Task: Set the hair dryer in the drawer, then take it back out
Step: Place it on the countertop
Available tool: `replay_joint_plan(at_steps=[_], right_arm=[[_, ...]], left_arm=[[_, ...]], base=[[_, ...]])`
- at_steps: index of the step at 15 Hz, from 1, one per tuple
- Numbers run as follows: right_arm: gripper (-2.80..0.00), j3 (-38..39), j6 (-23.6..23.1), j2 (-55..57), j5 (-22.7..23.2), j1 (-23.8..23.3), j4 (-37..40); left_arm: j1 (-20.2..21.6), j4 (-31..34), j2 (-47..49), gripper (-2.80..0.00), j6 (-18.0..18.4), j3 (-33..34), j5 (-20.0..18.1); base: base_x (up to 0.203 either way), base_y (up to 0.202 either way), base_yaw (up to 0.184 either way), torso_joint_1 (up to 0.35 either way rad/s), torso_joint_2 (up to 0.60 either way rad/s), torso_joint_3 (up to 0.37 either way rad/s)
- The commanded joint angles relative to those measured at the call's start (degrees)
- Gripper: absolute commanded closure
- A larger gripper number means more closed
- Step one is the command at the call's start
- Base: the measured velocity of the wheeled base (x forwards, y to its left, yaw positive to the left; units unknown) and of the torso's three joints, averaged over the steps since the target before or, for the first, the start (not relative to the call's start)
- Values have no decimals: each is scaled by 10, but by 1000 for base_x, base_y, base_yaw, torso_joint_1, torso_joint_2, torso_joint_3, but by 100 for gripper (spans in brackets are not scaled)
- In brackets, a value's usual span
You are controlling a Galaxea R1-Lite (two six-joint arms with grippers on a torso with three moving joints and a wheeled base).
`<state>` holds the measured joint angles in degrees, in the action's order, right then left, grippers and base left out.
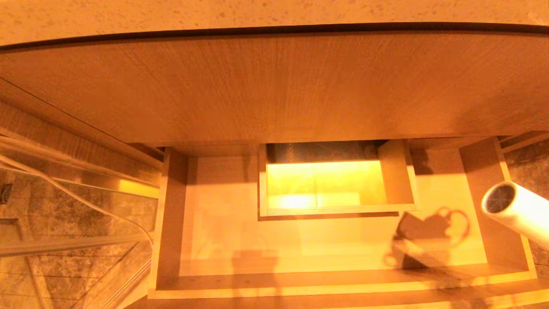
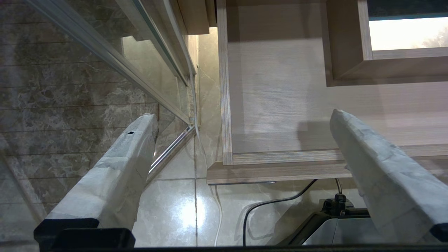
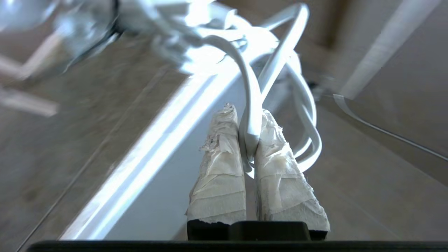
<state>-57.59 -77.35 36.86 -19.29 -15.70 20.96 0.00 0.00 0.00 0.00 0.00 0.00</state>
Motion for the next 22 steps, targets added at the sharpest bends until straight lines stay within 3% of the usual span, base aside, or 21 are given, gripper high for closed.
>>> replay_joint_plan(at_steps=[1, 10, 13, 18, 20, 22], right_arm=[[0, -24, -5, -34, 0, 1, -2], [0, -127, 7, -127, 16, 0, -3], [0, -132, 52, -132, 16, 0, -20], [0, -216, 121, -112, 17, 0, -26], [0, -246, 194, -110, 37, -2, -27], [0, -267, 228, -105, 62, -6, -28]], left_arm=[[0, 0, 0, -280, 0, 0, 0], [0, 0, 0, -280, 0, 0, 0], [0, 0, 0, -280, 0, 0, 0], [0, 0, 0, -280, 0, 0, 0], [0, 0, 0, -280, 0, 0, 0], [0, 0, 0, -280, 0, 0, 0]], base=[[0, 0, 0, 0, 0, 0], [0, 0, 0, 0, 0, 0], [0, 0, 0, 0, 0, 0], [0, 0, 0, 0, 0, 0], [0, 0, 0, 0, 0, 0], [0, 0, 0, 0, 0, 0]])
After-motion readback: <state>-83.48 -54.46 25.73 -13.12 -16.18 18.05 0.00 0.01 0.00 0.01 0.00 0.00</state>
